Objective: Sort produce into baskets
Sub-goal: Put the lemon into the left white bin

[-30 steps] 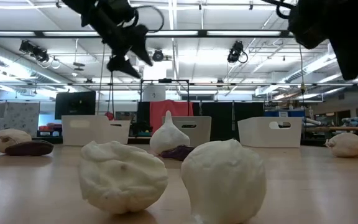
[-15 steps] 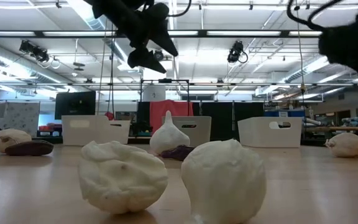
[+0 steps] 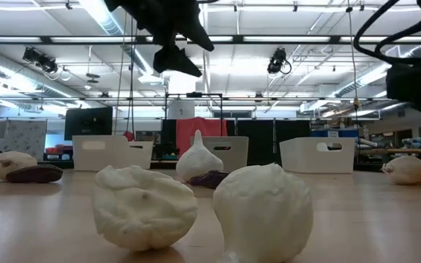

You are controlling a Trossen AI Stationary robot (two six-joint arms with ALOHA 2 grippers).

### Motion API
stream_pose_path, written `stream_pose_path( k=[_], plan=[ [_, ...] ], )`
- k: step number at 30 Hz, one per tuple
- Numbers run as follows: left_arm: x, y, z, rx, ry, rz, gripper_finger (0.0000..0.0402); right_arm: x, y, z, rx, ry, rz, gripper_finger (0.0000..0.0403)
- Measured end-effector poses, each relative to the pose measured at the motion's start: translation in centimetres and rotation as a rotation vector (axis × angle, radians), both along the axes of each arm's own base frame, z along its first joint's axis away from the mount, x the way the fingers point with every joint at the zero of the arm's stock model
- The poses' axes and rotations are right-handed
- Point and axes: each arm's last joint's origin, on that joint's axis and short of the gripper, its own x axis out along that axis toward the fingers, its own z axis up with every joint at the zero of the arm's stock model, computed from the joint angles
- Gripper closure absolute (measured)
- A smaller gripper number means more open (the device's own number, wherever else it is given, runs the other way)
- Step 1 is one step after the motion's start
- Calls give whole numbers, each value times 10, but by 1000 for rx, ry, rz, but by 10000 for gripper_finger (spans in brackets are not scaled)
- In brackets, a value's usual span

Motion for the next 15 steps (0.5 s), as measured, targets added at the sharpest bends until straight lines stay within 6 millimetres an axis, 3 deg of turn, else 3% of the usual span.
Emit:
stream_pose_path(
  k=[7, 11, 15],
  plan=[
    [3, -17, 1, -2, -10, -49, 35, 10, 4, 0, -18, -137, 87, 183],
    [4, -20, -1, -1, -22, -61, 35, 21, 7, 3, -83, -284, 169, 222],
    [3, -18, -12, -82, -34, -18, 35, 35, 11, 9, -160, -467, 256, 226]
  ],
)
